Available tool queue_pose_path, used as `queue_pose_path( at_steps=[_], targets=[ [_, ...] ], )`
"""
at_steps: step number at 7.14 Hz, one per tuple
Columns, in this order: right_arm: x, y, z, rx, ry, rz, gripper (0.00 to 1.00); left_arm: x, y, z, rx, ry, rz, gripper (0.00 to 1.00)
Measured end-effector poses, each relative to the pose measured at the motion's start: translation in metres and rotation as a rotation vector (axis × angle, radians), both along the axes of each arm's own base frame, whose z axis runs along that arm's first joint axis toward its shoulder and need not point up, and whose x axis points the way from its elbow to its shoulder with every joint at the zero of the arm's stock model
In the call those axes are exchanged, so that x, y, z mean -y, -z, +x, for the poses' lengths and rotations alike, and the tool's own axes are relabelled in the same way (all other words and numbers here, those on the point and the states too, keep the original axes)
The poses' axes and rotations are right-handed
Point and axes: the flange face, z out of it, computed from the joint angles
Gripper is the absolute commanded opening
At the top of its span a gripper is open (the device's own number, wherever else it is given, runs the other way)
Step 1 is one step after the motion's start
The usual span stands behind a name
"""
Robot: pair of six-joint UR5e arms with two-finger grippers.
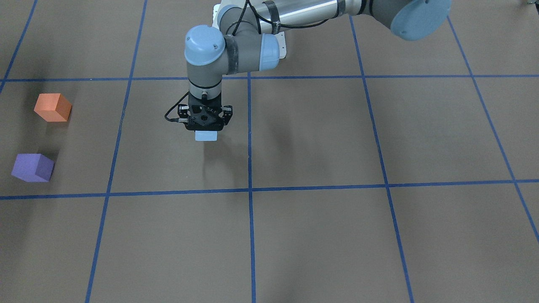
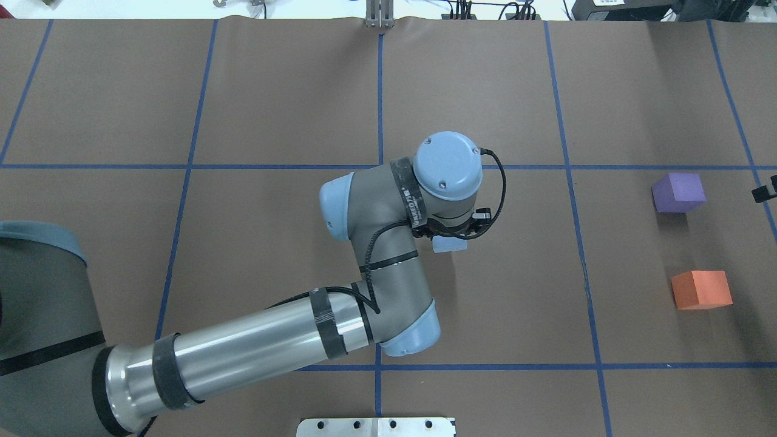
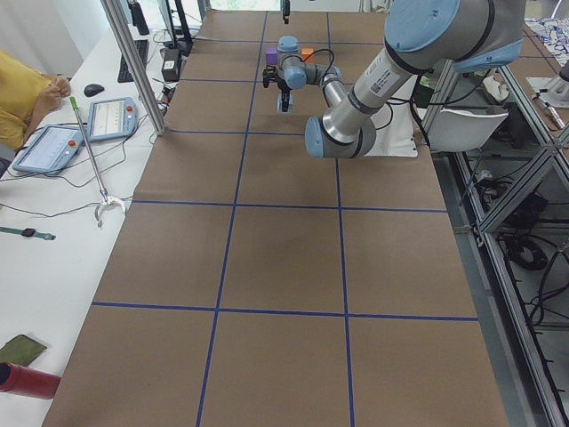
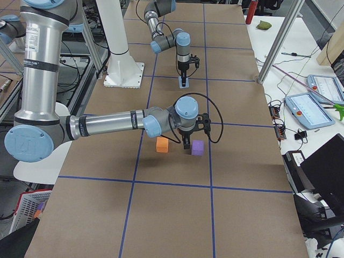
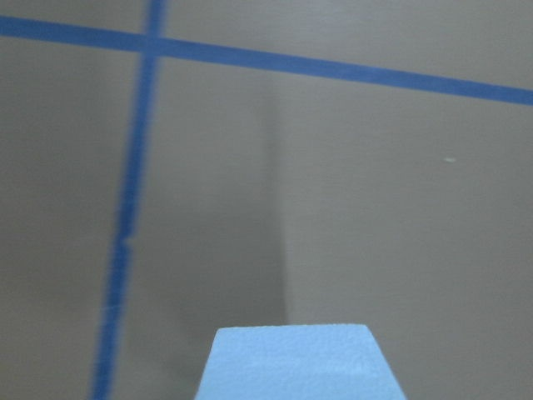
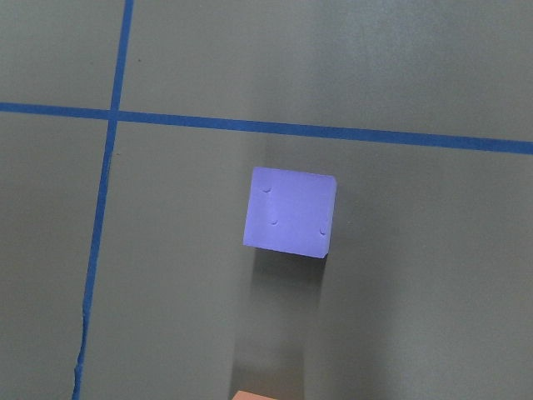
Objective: Place blue block between orange and purple blocks
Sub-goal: 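Carry the light blue cube with the left gripper toward the table center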
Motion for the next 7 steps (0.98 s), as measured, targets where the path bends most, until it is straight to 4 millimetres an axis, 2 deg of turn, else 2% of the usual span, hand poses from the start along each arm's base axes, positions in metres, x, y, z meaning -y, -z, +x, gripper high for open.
queue_pose_path(
  at_steps=[1,2,3,5,7],
  targets=[
    [-0.001,0.0,-0.007,0.002,0.015,0.001,1.0,-0.023,0.007,0.026,0.029,-0.003,0.052,0.44],
    [-0.001,0.0,-0.011,0.003,0.025,0.001,1.0,-0.037,0.009,0.043,0.052,-0.002,0.079,0.79],
    [-0.002,0.001,-0.014,0.005,0.032,0.001,1.0,-0.042,0.01,0.052,0.069,-0.003,0.092,0.99],
    [-0.002,0.003,-0.02,0.02,0.048,0.0,1.0,-0.043,0.009,0.058,0.083,-0.005,0.099,1.0],
    [0.01,0.019,-0.026,0.033,0.055,0.028,1.0,-0.039,0.018,0.047,0.088,0.0,0.096,1.0]
  ],
)
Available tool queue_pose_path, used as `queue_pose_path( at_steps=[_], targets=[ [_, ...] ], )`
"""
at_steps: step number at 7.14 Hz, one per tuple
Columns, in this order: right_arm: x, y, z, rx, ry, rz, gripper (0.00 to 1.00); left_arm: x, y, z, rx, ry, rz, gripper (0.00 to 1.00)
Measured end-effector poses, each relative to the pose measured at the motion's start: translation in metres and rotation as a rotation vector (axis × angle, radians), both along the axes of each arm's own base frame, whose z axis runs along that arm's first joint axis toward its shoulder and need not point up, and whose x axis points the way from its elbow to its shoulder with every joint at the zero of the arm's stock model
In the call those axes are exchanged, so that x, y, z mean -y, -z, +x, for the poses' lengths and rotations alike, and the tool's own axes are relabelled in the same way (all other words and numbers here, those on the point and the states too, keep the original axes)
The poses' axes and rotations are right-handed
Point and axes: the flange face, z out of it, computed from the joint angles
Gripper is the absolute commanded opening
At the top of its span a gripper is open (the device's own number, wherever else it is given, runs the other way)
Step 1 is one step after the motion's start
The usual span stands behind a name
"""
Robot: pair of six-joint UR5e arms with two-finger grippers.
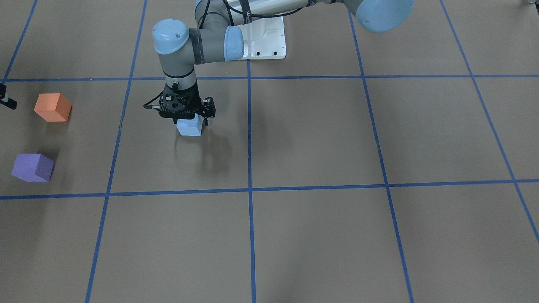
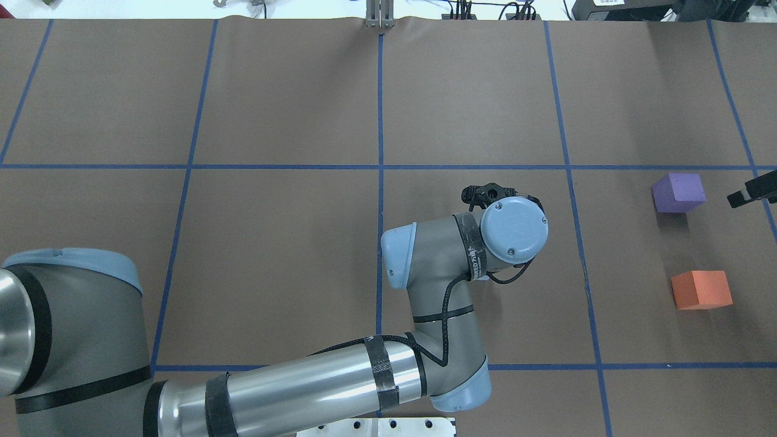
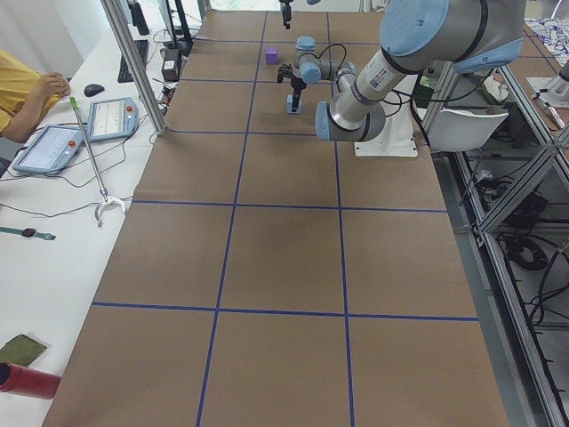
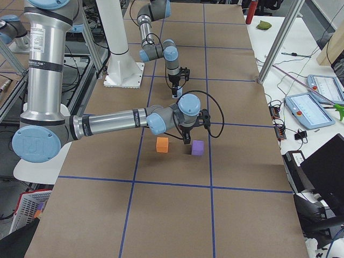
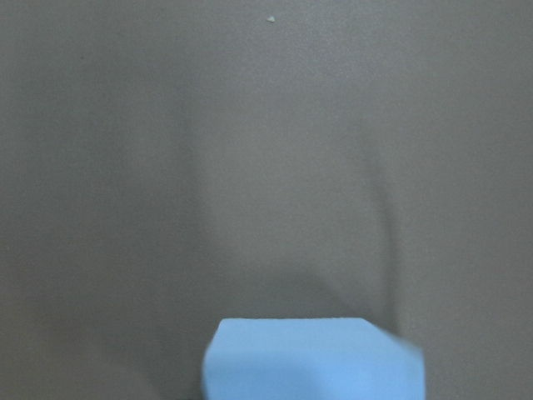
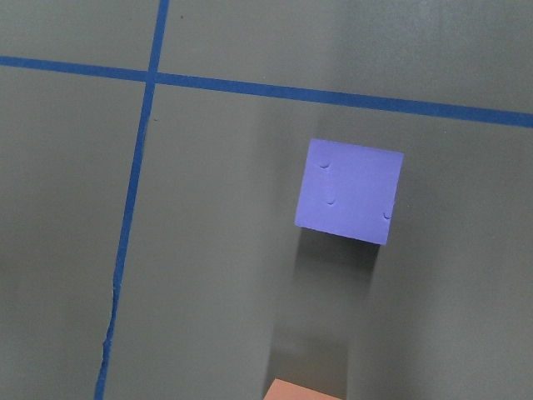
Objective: Place blue block between orange and purple blocks
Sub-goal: 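Carry the light blue cube with the left gripper toward the table center, then release the light blue cube and lift the left gripper away while the right arm approaches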
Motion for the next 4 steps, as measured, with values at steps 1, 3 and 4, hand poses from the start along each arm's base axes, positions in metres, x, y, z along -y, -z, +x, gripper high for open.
queue_pose_path(
  at_steps=[1,3,4],
  targets=[
    [0.011,0.012,-0.004,0.007,0.001,0.022,1.0,0.001,0.018,-0.02,0.006,0.0,-0.002,1.0],
    [0.043,0.056,-0.045,0.019,-0.028,-0.019,1.0,0.004,0.044,-0.093,-0.014,-0.004,-0.018,1.0],
    [0.058,0.099,-0.089,0.016,-0.083,-0.089,1.0,0.011,0.023,-0.146,-0.032,0.013,-0.024,1.0]
  ],
)
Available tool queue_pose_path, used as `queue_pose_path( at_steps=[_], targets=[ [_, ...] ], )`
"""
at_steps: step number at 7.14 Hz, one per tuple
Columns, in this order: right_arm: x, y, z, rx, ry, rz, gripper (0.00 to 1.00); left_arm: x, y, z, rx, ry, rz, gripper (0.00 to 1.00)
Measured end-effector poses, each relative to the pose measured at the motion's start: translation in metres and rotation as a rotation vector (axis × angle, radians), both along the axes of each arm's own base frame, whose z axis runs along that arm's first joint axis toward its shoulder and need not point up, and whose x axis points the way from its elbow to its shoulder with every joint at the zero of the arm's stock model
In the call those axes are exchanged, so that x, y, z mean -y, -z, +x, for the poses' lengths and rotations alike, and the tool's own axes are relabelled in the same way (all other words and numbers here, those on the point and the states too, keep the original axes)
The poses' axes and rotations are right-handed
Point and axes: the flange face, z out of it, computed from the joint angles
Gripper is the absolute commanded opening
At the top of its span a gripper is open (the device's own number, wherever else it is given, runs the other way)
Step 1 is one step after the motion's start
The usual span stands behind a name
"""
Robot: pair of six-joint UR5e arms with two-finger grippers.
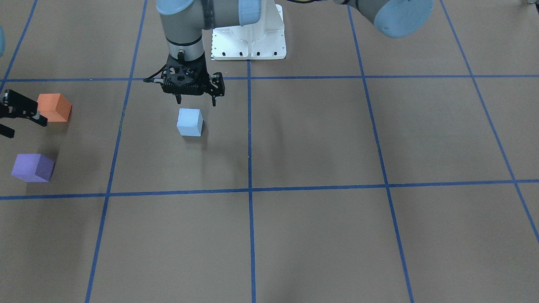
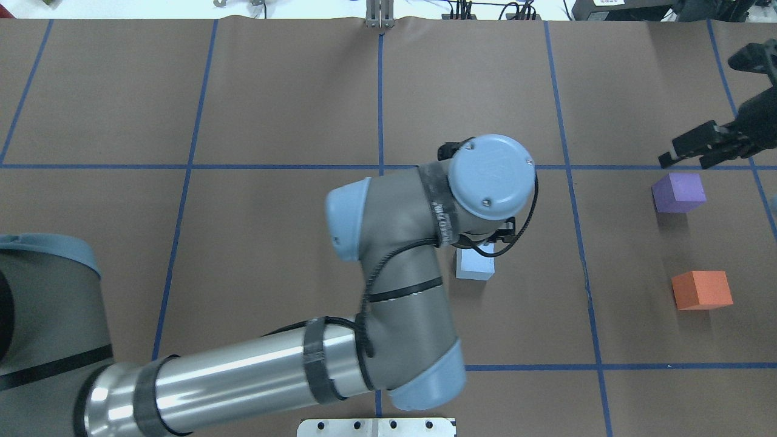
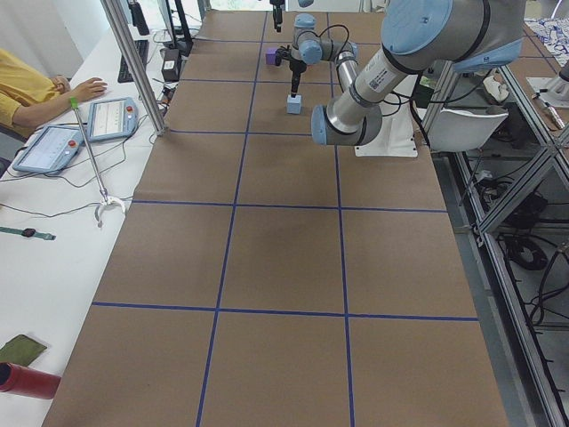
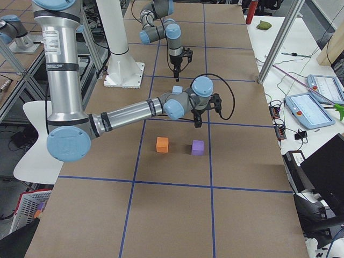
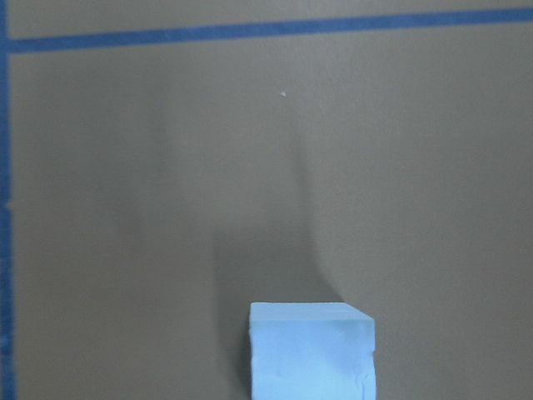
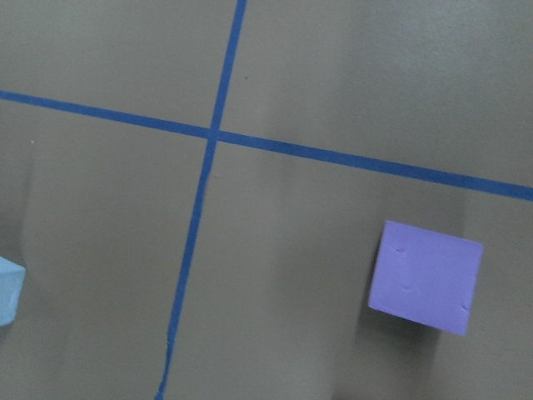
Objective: Place blue block between orange and purple blocks
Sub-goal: 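Release the light blue cube and lift the left gripper away while the right arm approaches, then lower the right gripper onto the light blue cube and grasp it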
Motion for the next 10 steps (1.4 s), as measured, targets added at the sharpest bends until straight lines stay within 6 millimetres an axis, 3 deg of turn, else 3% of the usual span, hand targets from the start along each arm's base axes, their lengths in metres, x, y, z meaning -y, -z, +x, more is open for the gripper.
queue_pose_path(
  at_steps=[1,3,4,5,7,10],
  targets=[
    [0.006,0.044,-0.056,-0.009,-0.057,-0.062,1.0,0.016,-0.044,-0.058,-0.001,0.013,0.003,1.0],
    [-0.017,0.107,-0.173,-0.037,-0.146,-0.118,0.99,0.079,-0.152,-0.18,0.037,-0.023,-0.016,1.0],
    [-0.039,0.126,-0.218,-0.041,-0.176,-0.144,0.99,0.106,-0.197,-0.232,0.052,-0.053,-0.022,1.0],
    [-0.062,0.133,-0.255,-0.053,-0.194,-0.158,0.99,0.121,-0.235,-0.268,0.061,-0.085,-0.008,1.0],
    [-0.088,0.122,-0.293,-0.1,-0.203,-0.156,0.99,0.129,-0.266,-0.285,0.064,-0.104,0.003,1.0],
    [-0.097,0.106,-0.309,-0.141,-0.198,-0.16,0.99,0.131,-0.275,-0.284,0.071,-0.109,-0.005,1.0]
  ],
)
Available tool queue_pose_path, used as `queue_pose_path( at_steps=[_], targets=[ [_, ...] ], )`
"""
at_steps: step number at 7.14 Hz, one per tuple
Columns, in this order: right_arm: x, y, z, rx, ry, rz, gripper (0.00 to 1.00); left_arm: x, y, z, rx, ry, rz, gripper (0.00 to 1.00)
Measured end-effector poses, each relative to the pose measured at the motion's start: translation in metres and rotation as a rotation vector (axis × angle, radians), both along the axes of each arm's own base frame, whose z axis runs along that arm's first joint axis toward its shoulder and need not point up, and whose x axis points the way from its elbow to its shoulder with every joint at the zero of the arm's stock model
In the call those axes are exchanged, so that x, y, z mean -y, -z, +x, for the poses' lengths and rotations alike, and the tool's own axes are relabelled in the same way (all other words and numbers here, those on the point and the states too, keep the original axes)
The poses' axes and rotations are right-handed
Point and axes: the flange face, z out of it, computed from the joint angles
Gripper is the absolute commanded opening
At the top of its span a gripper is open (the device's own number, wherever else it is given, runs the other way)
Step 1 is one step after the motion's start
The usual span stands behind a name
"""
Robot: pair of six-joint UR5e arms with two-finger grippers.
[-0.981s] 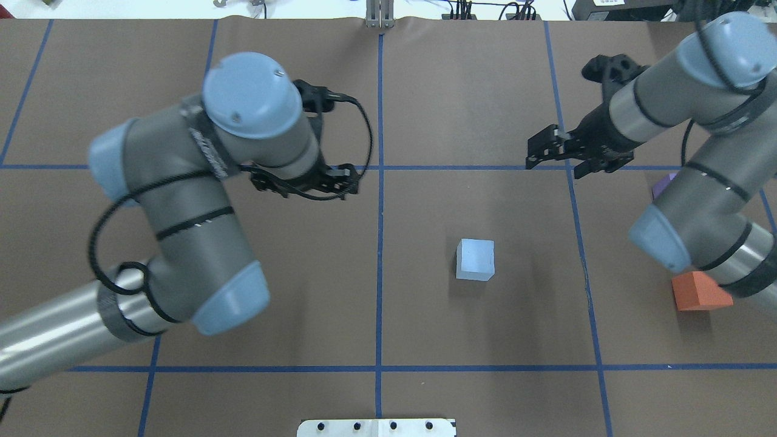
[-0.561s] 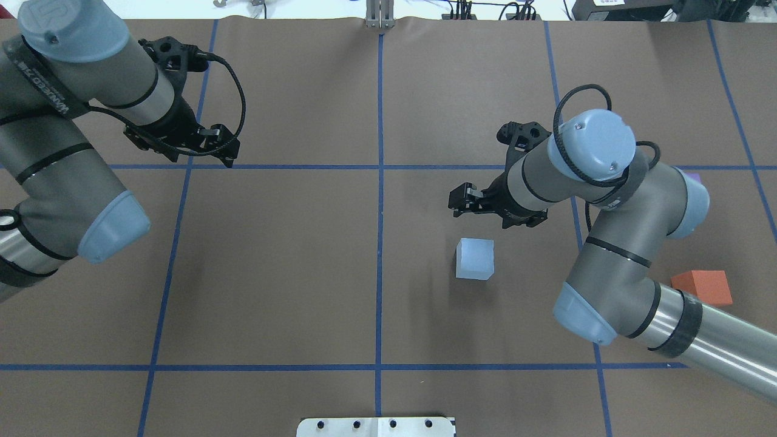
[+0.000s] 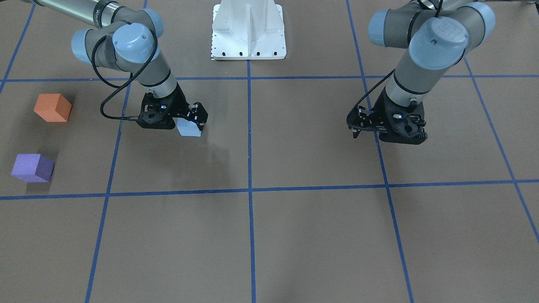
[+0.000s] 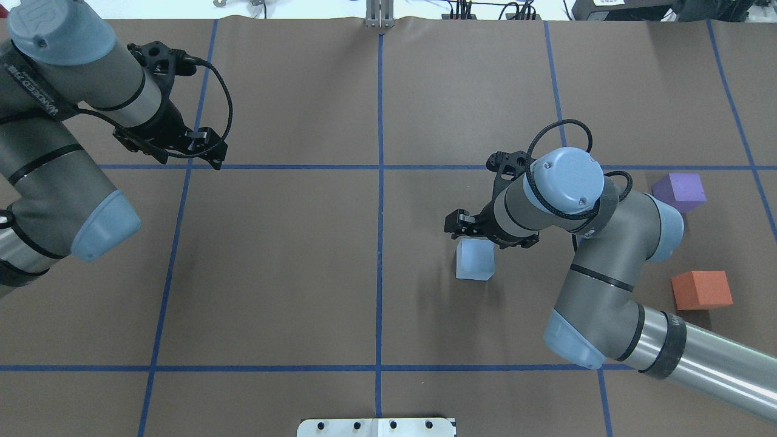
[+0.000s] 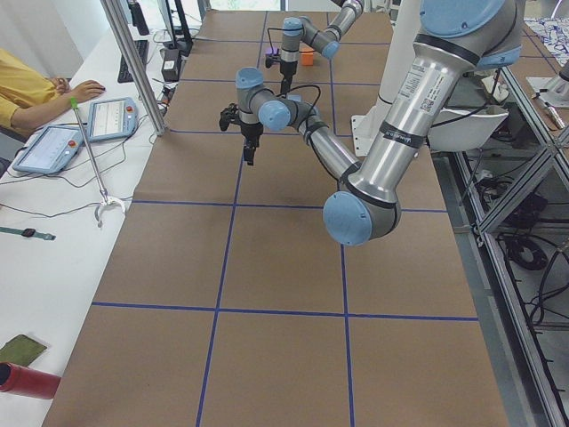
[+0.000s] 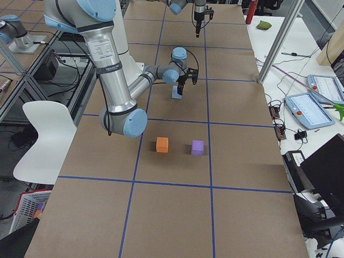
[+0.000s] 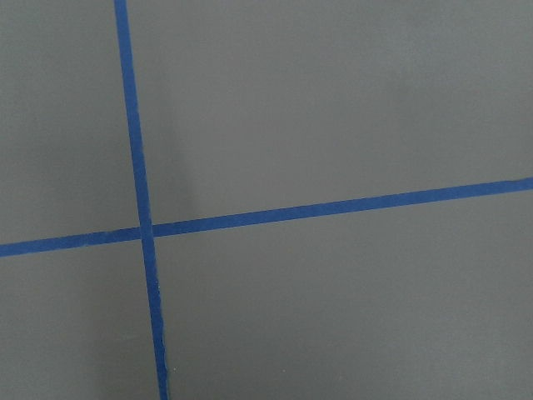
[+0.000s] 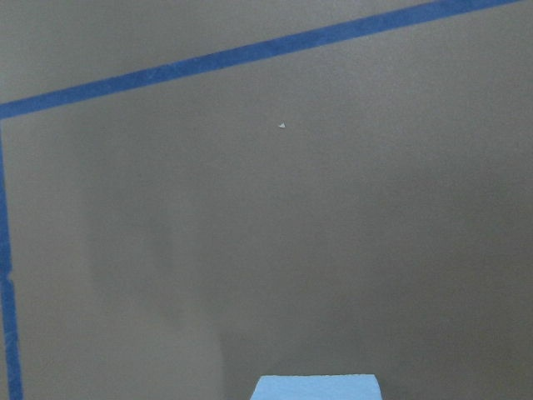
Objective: Place blue block between orange and purple blocks
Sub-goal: 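Lower the right gripper onto the light blue cube and grasp it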
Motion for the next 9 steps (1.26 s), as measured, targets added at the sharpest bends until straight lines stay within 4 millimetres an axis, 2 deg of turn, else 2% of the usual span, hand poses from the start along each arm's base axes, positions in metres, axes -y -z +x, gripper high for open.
queue_pose_path(
  at_steps=[3,4,5,6,8,9],
  targets=[
    [-0.012,-0.009,-0.013,-0.035,0.014,-0.003,0.99,-0.001,-0.001,0.002,0.0,-0.003,-0.001,1.0],
    [-0.021,-0.012,-0.022,-0.044,0.026,0.001,0.95,-0.001,-0.001,0.002,0.001,-0.003,-0.002,1.0],
    [-0.031,-0.014,-0.032,-0.053,0.037,0.009,0.59,-0.001,-0.002,0.002,0.002,-0.004,-0.003,1.0],
    [-0.038,-0.018,-0.038,-0.063,0.043,0.014,0.01,-0.001,-0.002,0.002,0.002,-0.003,-0.004,1.0],
    [-0.039,-0.02,-0.036,-0.066,0.04,0.015,0.0,-0.002,-0.002,0.003,0.002,-0.004,-0.004,1.0],
    [-0.03,-0.014,-0.026,-0.053,0.028,0.014,0.0,-0.002,-0.001,0.003,0.001,-0.003,-0.005,1.0]
  ],
)
